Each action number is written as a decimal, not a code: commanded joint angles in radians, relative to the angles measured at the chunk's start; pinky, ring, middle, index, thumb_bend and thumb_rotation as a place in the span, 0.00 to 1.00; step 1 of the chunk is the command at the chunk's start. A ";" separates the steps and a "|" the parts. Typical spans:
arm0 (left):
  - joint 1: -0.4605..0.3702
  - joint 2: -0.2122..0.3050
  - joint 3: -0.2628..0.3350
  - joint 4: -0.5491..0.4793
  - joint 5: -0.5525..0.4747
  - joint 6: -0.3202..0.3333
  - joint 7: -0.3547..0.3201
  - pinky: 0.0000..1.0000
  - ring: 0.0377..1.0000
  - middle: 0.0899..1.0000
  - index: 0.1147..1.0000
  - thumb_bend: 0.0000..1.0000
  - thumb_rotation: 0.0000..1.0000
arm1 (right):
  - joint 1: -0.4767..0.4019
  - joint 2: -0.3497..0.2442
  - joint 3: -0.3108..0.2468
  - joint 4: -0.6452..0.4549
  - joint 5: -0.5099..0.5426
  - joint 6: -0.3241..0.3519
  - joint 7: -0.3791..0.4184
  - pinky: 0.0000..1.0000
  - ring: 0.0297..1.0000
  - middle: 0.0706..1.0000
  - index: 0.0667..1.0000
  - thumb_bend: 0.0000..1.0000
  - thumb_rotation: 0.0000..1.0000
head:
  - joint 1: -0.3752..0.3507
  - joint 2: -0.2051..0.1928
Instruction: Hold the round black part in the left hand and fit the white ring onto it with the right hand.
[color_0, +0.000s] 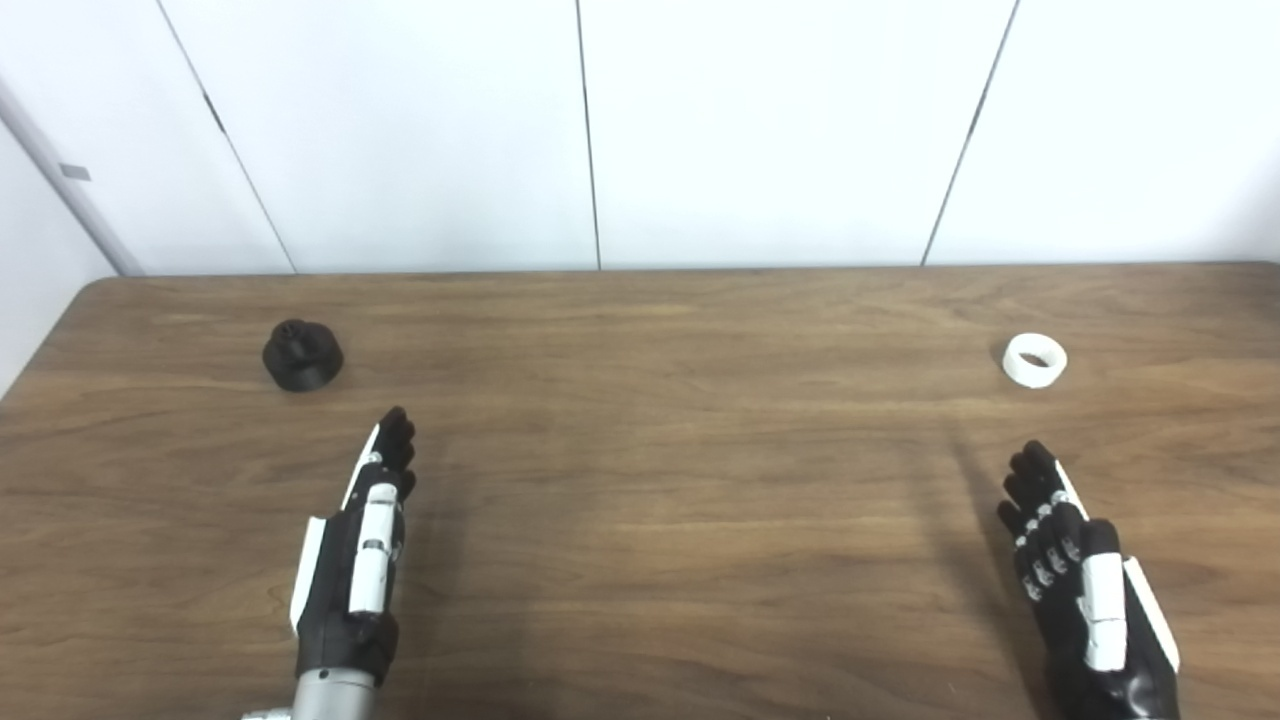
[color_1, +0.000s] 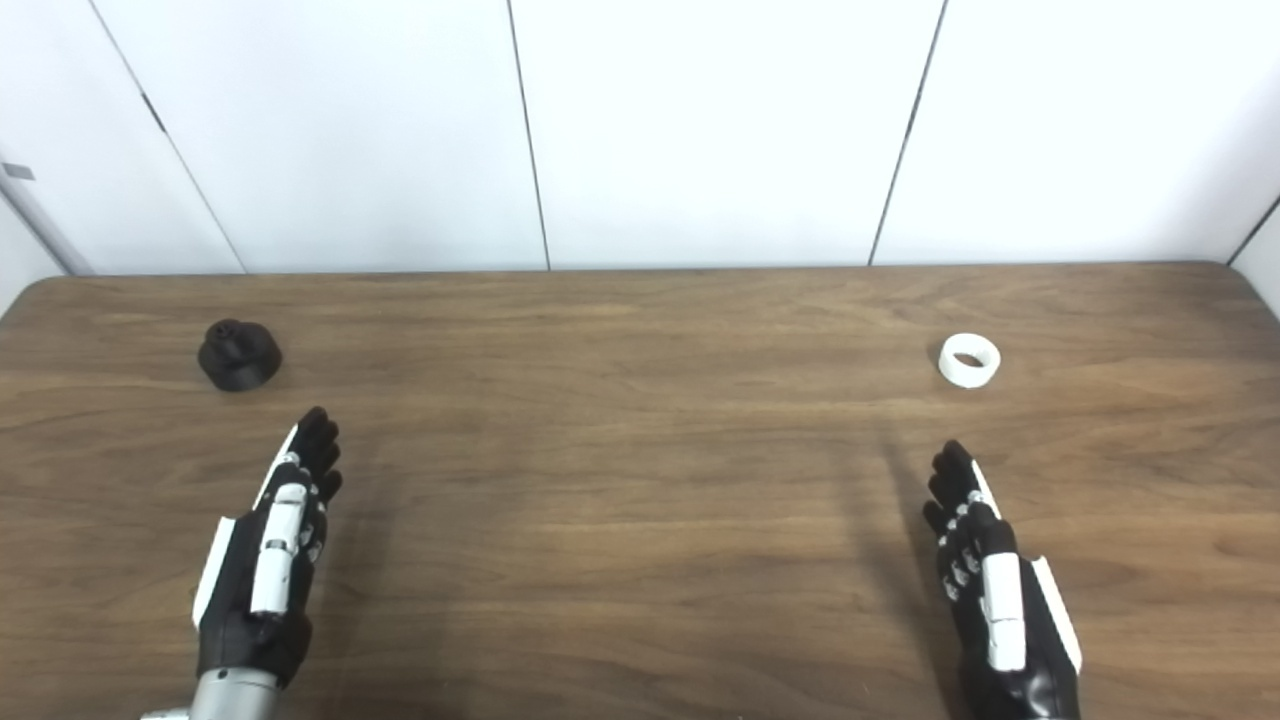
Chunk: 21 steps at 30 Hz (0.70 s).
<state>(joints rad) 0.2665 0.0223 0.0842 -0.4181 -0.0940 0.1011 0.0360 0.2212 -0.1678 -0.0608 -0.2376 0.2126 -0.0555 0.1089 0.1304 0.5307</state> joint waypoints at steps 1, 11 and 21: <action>0.207 -0.028 -0.010 -0.038 0.017 -0.057 -0.001 1.00 1.00 0.97 0.97 0.00 0.99 | 0.006 0.007 0.005 0.004 0.008 -0.012 0.016 1.00 1.00 0.99 0.96 0.62 1.00 | 0.000 0.000; 0.203 -0.021 -0.016 -0.045 0.028 -0.048 -0.006 1.00 1.00 0.99 0.99 0.01 0.90 | 0.001 -0.002 0.002 0.010 0.012 -0.017 0.022 1.00 1.00 1.00 0.98 0.62 1.00 | 0.011 0.009; 0.202 -0.035 -0.027 -0.052 0.054 -0.041 0.005 1.00 0.99 0.98 0.97 0.00 0.57 | 0.001 -0.008 -0.007 0.013 0.033 -0.005 0.024 1.00 1.00 1.00 0.98 0.63 1.00 | 0.074 0.004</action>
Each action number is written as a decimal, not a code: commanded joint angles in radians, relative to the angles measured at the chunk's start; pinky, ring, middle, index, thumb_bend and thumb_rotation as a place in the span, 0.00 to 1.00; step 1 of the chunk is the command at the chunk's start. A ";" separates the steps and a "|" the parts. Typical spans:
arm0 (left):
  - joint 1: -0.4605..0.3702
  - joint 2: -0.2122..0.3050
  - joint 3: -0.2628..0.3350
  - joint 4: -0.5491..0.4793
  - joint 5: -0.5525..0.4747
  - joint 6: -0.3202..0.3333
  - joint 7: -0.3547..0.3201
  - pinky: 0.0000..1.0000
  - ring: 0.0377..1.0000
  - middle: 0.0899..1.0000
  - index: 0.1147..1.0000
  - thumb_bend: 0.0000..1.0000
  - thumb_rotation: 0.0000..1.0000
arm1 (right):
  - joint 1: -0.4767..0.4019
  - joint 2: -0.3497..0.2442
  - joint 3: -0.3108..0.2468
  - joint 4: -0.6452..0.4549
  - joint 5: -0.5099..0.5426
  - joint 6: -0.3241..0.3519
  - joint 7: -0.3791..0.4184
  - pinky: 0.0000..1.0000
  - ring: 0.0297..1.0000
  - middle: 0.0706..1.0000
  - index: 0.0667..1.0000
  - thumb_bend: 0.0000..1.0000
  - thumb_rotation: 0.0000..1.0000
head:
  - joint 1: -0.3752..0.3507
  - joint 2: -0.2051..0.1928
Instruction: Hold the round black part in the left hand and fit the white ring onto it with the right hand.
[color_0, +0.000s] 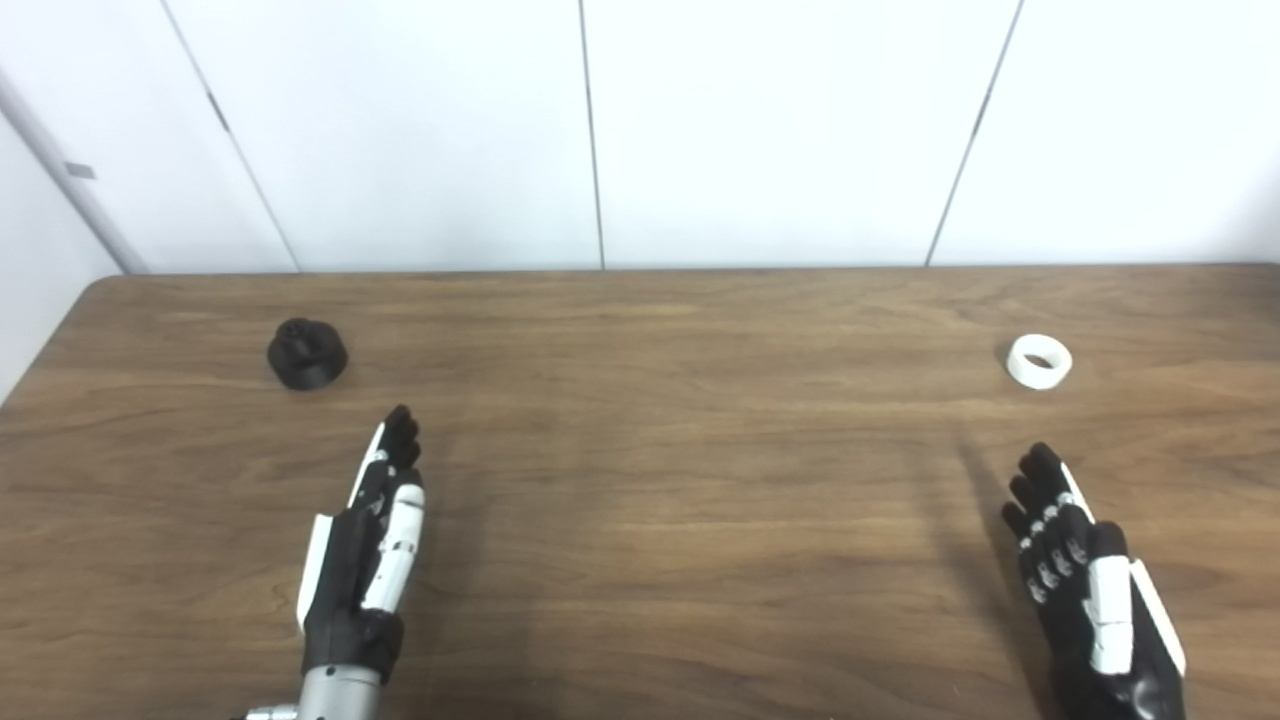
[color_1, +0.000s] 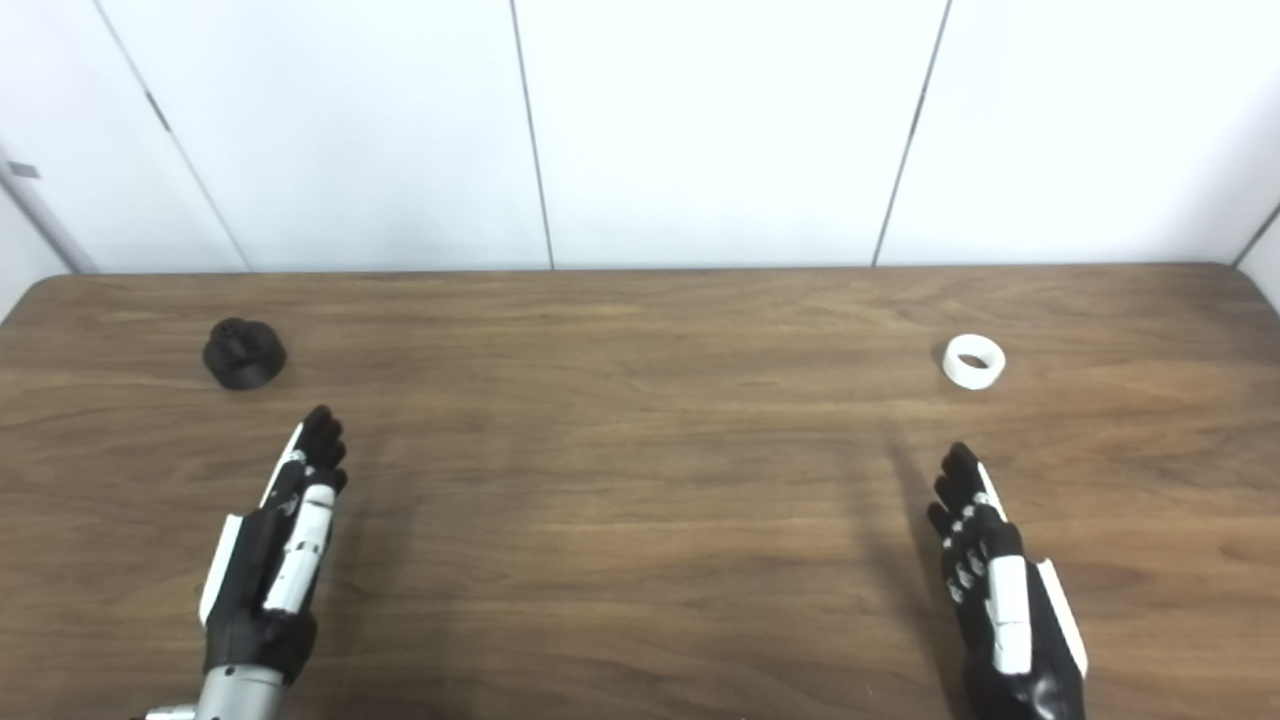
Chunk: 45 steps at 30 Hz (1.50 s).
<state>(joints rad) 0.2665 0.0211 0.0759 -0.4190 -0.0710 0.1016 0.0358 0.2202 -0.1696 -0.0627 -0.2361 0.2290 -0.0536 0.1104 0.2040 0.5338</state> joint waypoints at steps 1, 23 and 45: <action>0.203 -0.033 -0.021 -0.048 0.031 -0.045 0.004 1.00 0.99 0.98 0.97 0.01 0.55 | 0.002 -0.007 -0.005 0.013 0.015 -0.010 0.022 1.00 1.00 1.00 0.99 0.62 1.00 | 0.003 -0.001; 0.200 -0.053 -0.053 0.005 0.074 -0.083 0.024 1.00 0.98 0.96 0.96 0.05 0.09 | -0.021 -0.025 -0.010 0.141 0.043 -0.110 0.088 1.00 1.00 1.00 1.00 0.58 1.00 | 0.157 -0.101; 0.189 -0.071 -0.090 0.040 0.131 -0.102 0.053 0.97 0.93 0.92 0.92 0.14 0.00 | -0.034 -0.021 -0.047 0.210 0.073 -0.127 0.118 1.00 1.00 1.00 1.00 0.55 1.00 | 0.302 -0.182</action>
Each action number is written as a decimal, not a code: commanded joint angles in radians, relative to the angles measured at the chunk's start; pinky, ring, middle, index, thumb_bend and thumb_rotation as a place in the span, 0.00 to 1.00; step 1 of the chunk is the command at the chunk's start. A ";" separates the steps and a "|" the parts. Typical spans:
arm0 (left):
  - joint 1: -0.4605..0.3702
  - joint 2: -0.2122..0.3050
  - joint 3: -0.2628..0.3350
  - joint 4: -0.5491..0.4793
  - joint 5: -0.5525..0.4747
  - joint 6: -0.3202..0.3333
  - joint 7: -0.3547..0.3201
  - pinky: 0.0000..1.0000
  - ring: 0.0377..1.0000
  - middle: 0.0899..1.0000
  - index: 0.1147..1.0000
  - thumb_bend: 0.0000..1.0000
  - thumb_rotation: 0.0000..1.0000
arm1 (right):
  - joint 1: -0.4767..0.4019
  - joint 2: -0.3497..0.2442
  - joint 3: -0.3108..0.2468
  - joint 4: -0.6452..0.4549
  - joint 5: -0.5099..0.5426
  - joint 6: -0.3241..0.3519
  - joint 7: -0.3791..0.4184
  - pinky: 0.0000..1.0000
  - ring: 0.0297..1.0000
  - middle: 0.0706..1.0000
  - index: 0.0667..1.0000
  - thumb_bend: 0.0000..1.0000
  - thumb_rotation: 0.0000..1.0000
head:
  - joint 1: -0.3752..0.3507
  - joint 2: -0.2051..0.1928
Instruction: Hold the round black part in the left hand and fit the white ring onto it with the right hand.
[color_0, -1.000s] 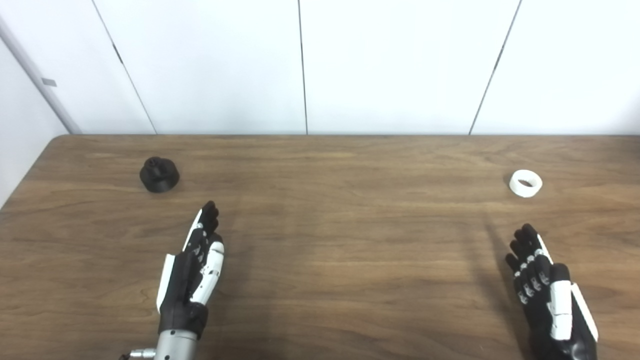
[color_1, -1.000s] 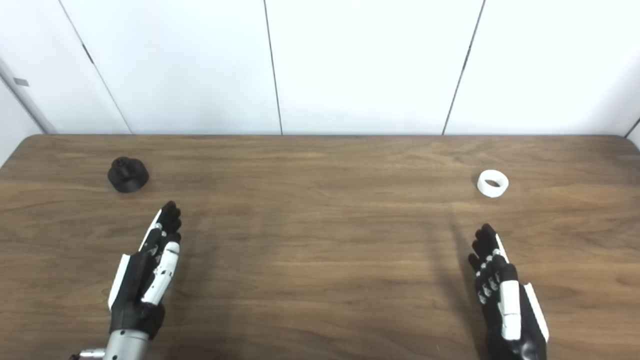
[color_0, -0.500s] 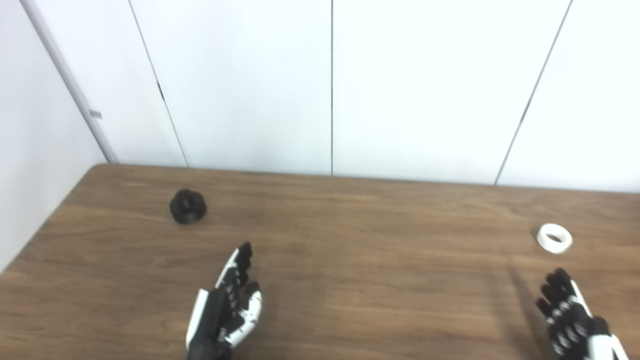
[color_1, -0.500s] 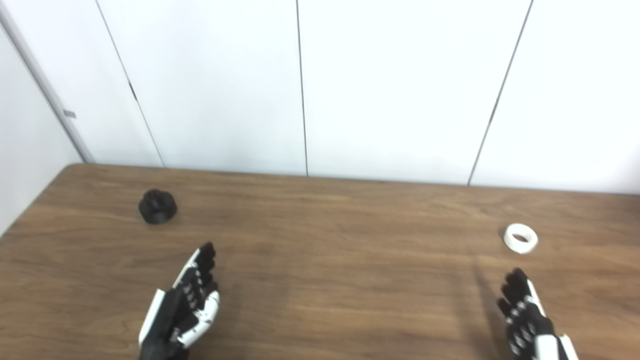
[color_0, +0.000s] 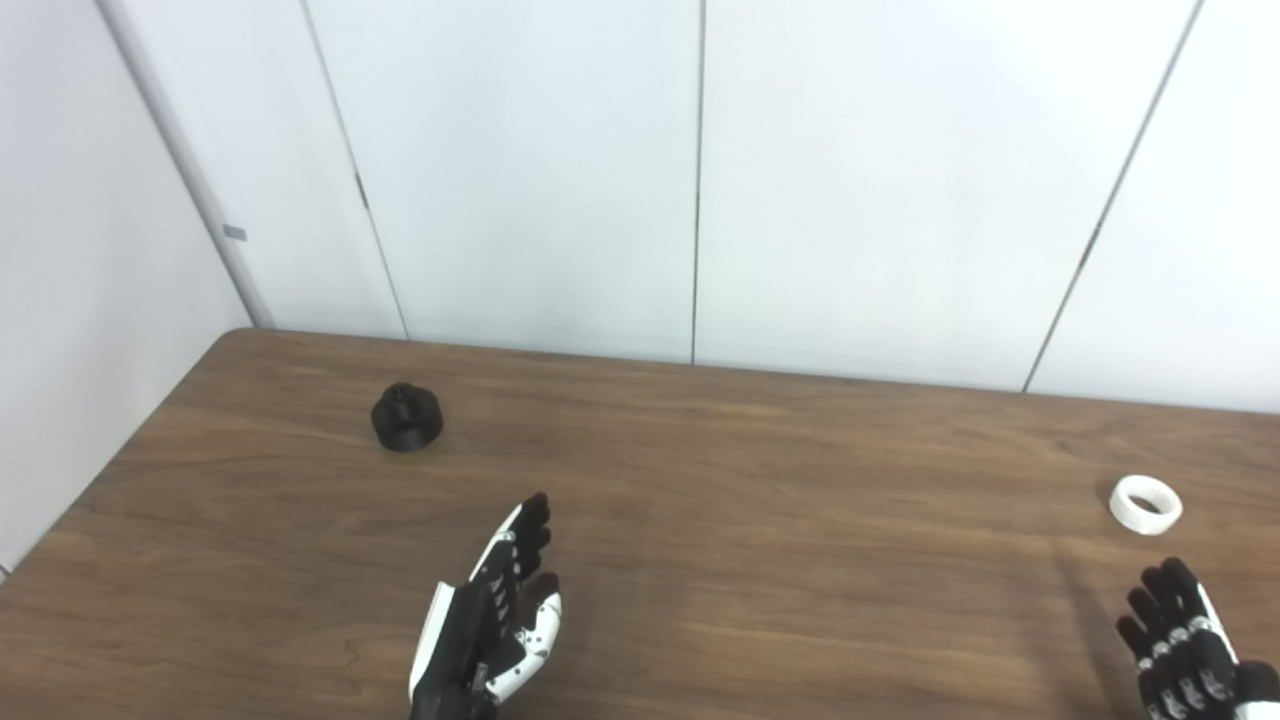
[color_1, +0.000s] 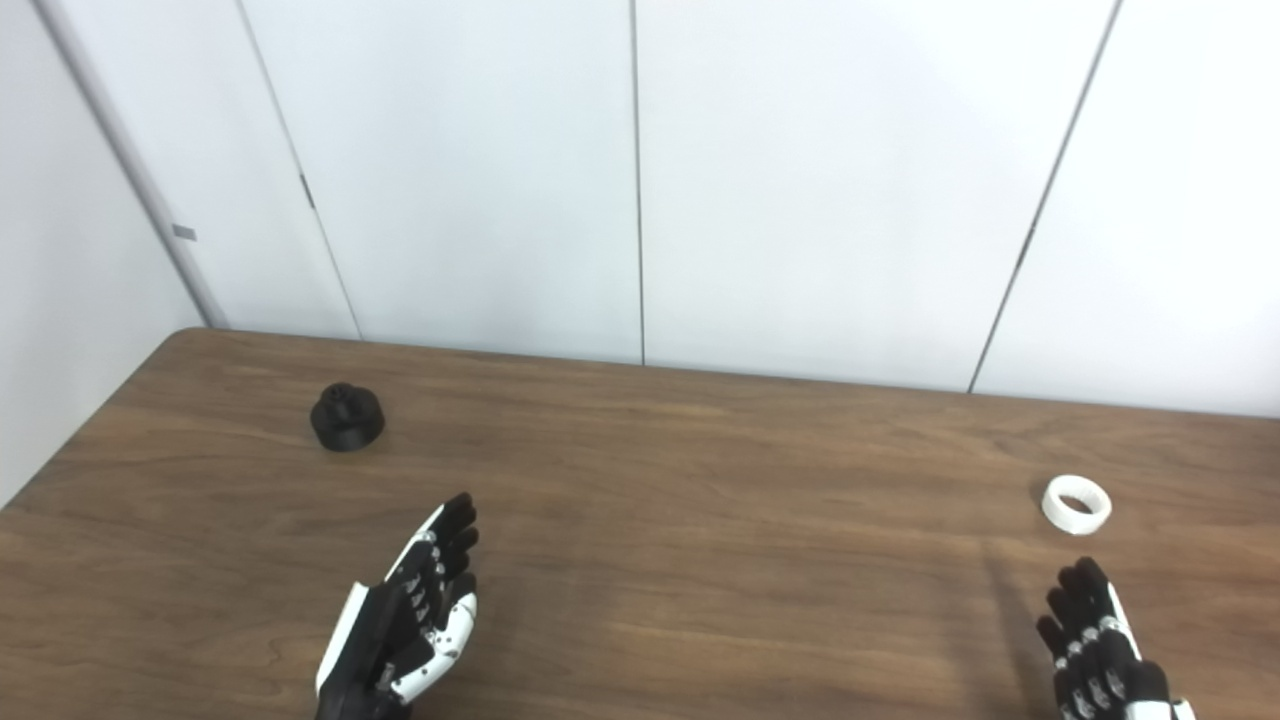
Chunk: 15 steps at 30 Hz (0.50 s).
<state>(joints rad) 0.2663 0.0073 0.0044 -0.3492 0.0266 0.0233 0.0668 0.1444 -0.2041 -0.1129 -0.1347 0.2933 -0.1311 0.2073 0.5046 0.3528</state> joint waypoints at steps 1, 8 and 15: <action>0.189 -0.059 -0.020 -0.032 0.036 -0.014 0.026 0.97 0.94 0.92 0.92 0.15 0.00 | 0.043 0.014 0.003 0.106 0.006 -0.047 0.020 1.00 1.00 1.00 1.00 0.55 1.00 | 0.003 -0.002; 0.186 -0.057 -0.034 -0.033 0.040 -0.005 0.036 0.95 0.95 0.93 0.93 0.16 0.00 | 0.042 0.011 -0.001 0.116 0.008 -0.039 0.022 1.00 1.00 1.00 1.00 0.57 1.00 | 0.019 -0.012; 0.182 -0.061 -0.041 -0.027 0.039 -0.006 0.045 0.93 0.93 0.92 0.92 0.15 0.00 | 0.037 0.006 -0.004 0.138 0.017 -0.057 0.037 1.00 1.00 1.00 1.00 0.55 1.00 | 0.043 -0.026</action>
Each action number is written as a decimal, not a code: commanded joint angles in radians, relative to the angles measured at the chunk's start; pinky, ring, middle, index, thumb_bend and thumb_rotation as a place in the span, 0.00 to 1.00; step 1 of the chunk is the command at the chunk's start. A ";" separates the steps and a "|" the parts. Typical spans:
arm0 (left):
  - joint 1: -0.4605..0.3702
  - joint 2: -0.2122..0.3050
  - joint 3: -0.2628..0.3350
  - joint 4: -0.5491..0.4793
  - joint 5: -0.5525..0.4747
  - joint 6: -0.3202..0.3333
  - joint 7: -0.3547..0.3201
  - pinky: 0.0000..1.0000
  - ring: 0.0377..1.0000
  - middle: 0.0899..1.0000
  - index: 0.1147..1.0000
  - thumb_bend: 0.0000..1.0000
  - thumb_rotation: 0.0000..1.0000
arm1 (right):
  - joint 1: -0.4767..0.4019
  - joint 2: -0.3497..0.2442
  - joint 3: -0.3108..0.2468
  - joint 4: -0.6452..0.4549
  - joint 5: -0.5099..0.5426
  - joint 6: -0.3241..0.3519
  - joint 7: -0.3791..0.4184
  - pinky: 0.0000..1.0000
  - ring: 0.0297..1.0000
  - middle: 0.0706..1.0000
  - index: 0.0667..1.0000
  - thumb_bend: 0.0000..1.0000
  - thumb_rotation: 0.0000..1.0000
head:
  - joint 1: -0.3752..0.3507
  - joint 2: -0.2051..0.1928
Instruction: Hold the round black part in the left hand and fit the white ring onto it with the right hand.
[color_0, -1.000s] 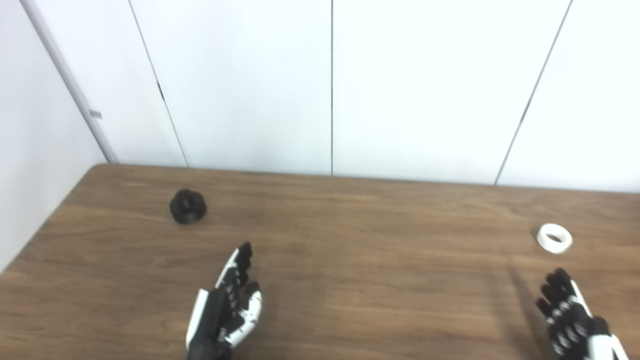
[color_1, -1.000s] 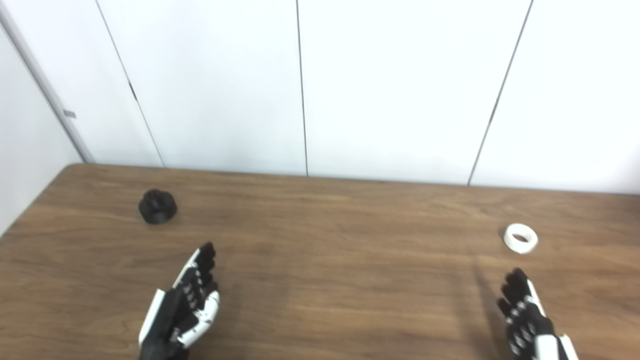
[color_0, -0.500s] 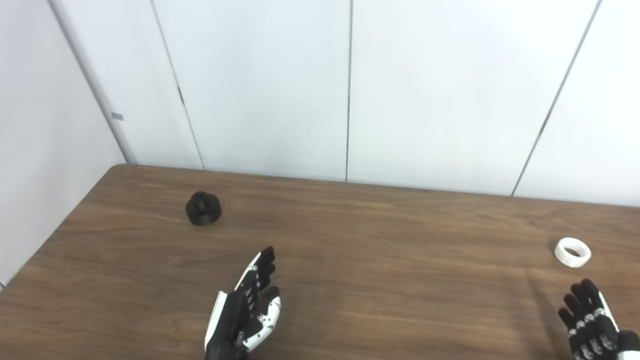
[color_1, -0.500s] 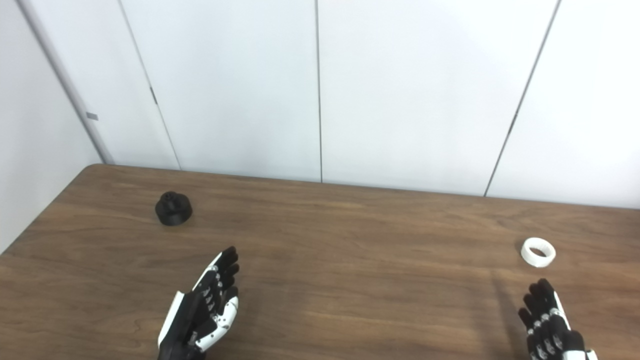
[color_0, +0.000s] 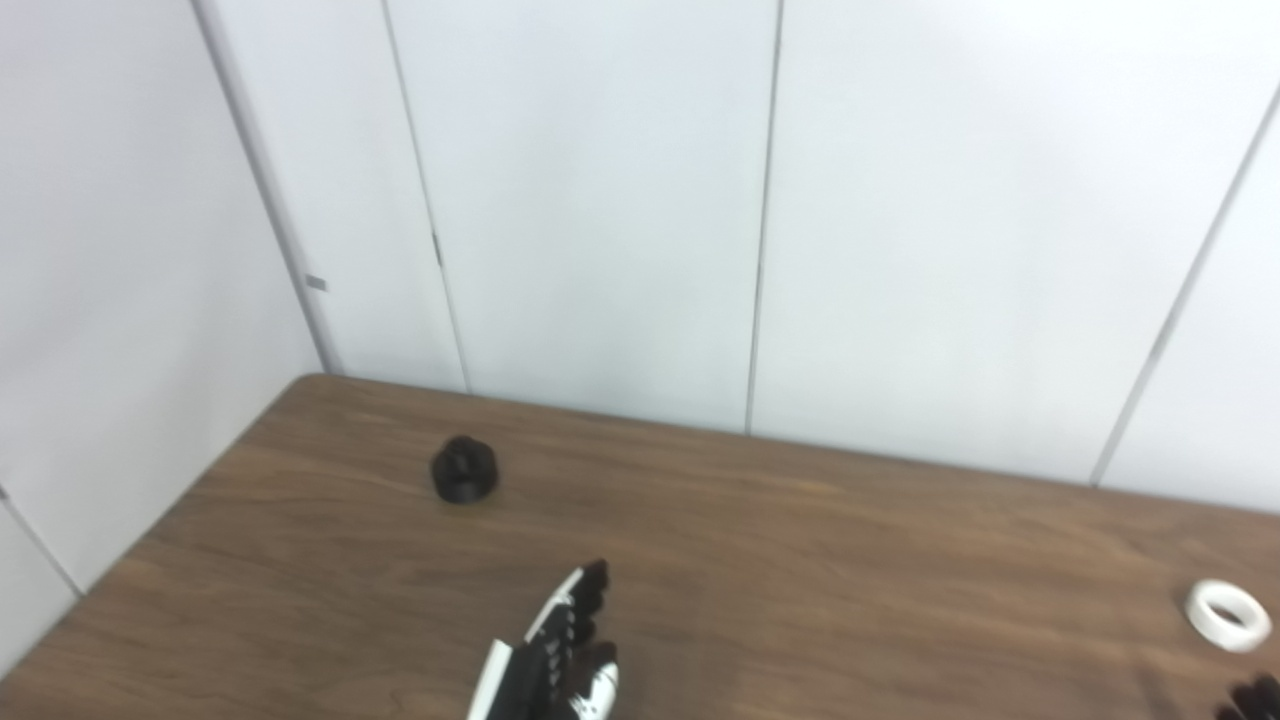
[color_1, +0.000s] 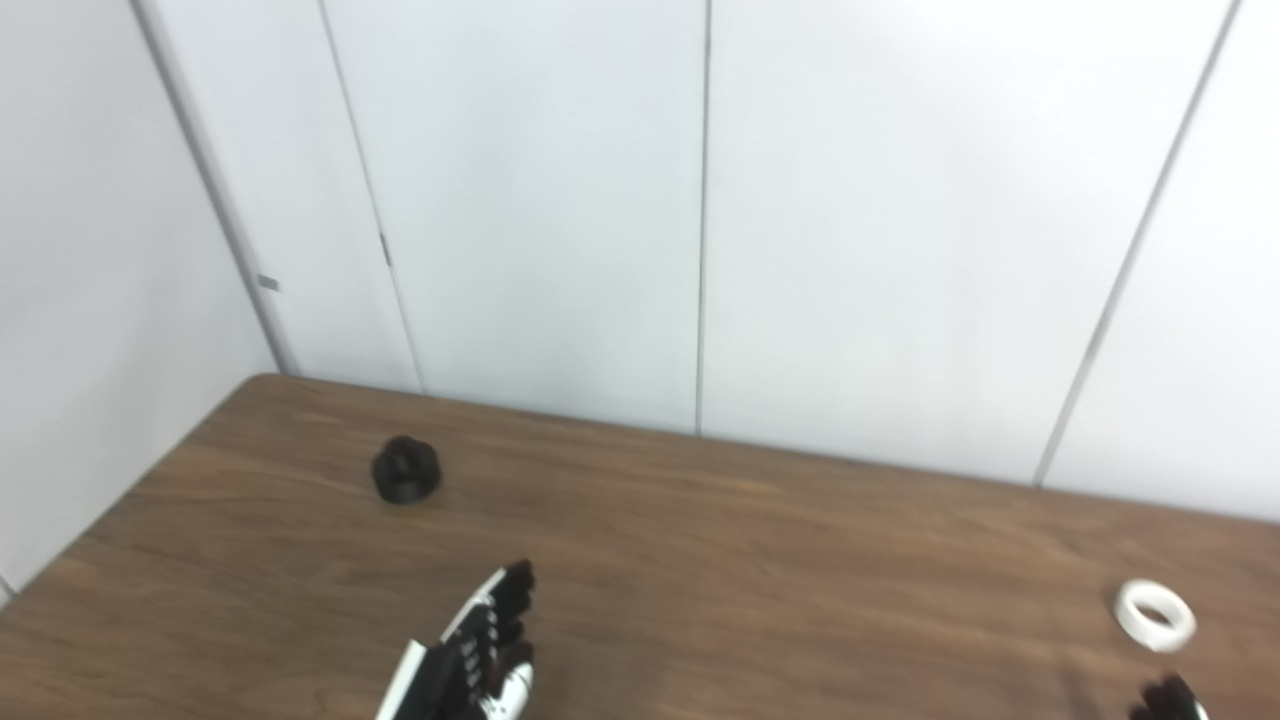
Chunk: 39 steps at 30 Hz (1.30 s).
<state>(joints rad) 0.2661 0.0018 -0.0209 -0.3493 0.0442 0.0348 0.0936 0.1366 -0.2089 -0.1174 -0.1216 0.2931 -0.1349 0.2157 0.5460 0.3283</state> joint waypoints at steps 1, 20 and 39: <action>0.181 -0.055 -0.017 -0.024 0.019 -0.021 0.019 0.94 0.94 0.93 0.92 0.15 0.00 | 0.044 0.011 0.000 0.128 0.016 -0.054 0.028 1.00 1.00 1.00 1.00 0.55 1.00 | 0.004 -0.002; 0.148 -0.035 -0.026 -0.123 0.132 0.059 0.051 0.87 0.91 0.92 0.90 0.54 0.00 | 0.032 0.013 0.011 0.101 0.006 -0.034 0.020 1.00 1.00 1.00 1.00 0.57 1.00 | -0.076 0.099; 0.013 0.050 0.076 -0.152 0.255 0.143 0.030 0.82 0.86 0.87 0.88 0.80 0.08 | 0.053 0.015 0.032 0.006 -0.040 0.008 0.001 1.00 1.00 1.00 1.00 0.59 1.00 | -0.188 0.215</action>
<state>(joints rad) 0.2514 0.0242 0.0490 -0.4846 0.2630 0.1857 0.1166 0.1457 -0.2210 -0.1022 -0.1330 0.2517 -0.1404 0.2208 0.3636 0.5353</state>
